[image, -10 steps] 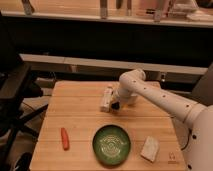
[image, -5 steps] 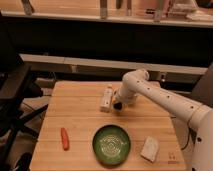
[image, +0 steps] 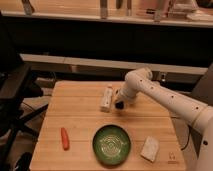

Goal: Place the eraser on the white sponge

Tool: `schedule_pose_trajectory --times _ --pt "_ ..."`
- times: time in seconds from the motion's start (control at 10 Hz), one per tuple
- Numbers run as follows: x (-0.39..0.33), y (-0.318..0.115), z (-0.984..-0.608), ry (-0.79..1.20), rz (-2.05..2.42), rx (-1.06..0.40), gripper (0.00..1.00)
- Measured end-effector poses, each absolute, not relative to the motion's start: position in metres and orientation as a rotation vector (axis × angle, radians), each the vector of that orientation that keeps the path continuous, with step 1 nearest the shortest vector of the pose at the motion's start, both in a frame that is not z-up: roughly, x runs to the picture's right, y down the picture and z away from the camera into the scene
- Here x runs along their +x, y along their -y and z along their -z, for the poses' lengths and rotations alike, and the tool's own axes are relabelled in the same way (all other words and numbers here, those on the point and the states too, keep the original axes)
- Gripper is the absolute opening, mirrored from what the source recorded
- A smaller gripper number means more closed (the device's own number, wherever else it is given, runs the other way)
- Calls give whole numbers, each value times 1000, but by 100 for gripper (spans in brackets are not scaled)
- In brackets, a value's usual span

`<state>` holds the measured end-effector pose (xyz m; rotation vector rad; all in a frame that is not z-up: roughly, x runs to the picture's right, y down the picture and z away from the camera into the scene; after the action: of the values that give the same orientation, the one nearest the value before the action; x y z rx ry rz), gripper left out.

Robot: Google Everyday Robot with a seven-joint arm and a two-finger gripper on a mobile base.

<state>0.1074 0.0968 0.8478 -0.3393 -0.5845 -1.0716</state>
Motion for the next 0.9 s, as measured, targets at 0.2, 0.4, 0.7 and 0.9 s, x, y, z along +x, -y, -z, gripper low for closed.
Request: schedule_pose_trajectory --times 0.2,0.4,0.7,0.9 --pt "113 -99 -843 582 1061 -339 3" --pt "113 -102 -837 580 1056 -337 3" --pt "127 -107 -825 572 1036 -336 3" --pt "136 -111 -819 568 1020 -336 3"
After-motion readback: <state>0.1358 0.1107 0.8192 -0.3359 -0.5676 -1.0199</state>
